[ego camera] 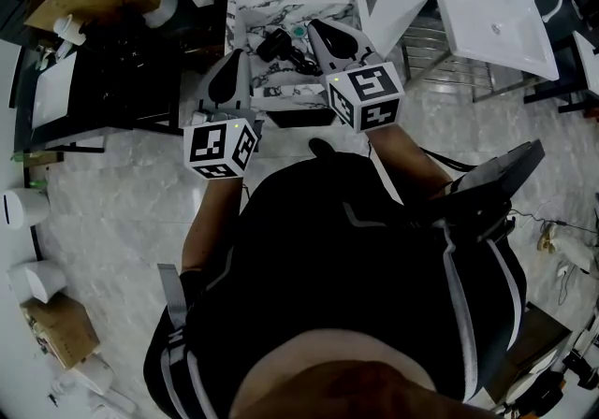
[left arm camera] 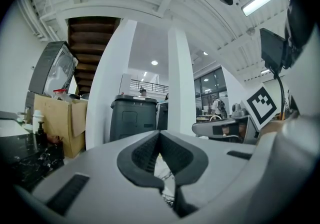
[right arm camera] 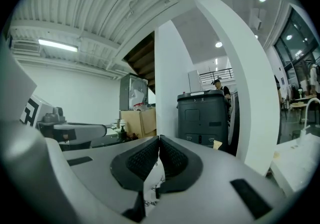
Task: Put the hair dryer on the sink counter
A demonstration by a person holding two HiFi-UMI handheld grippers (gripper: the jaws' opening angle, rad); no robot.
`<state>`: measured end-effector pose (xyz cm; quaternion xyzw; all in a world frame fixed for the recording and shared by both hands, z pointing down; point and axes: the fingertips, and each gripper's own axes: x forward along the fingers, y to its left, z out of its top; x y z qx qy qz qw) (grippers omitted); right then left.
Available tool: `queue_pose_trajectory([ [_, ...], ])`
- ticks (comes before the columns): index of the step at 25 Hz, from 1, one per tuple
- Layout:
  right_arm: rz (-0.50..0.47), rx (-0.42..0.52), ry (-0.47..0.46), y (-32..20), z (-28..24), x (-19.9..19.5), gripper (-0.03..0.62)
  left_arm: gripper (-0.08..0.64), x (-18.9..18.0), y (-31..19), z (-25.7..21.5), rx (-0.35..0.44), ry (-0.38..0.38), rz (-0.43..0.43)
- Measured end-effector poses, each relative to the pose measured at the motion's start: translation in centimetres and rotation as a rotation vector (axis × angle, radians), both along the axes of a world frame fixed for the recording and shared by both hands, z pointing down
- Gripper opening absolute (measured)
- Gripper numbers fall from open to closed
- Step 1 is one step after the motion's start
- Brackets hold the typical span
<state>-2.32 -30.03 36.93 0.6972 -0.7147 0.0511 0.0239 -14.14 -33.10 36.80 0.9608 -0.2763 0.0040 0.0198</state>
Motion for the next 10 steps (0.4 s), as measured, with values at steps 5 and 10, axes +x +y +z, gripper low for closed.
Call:
queue_pose_trajectory([
  [5, 0.007, -0.011, 0.0, -0.48, 0.32, 0.49, 0.025, 0.005, 0.01, -0.68, 0.13, -0.007, -0.007, -0.009],
  [10, 0.022, -0.016, -0.002, -0.82, 0.52, 0.97, 0.025, 0.005, 0.17, -0.7, -0.12, 0.003, -0.001, -0.016],
])
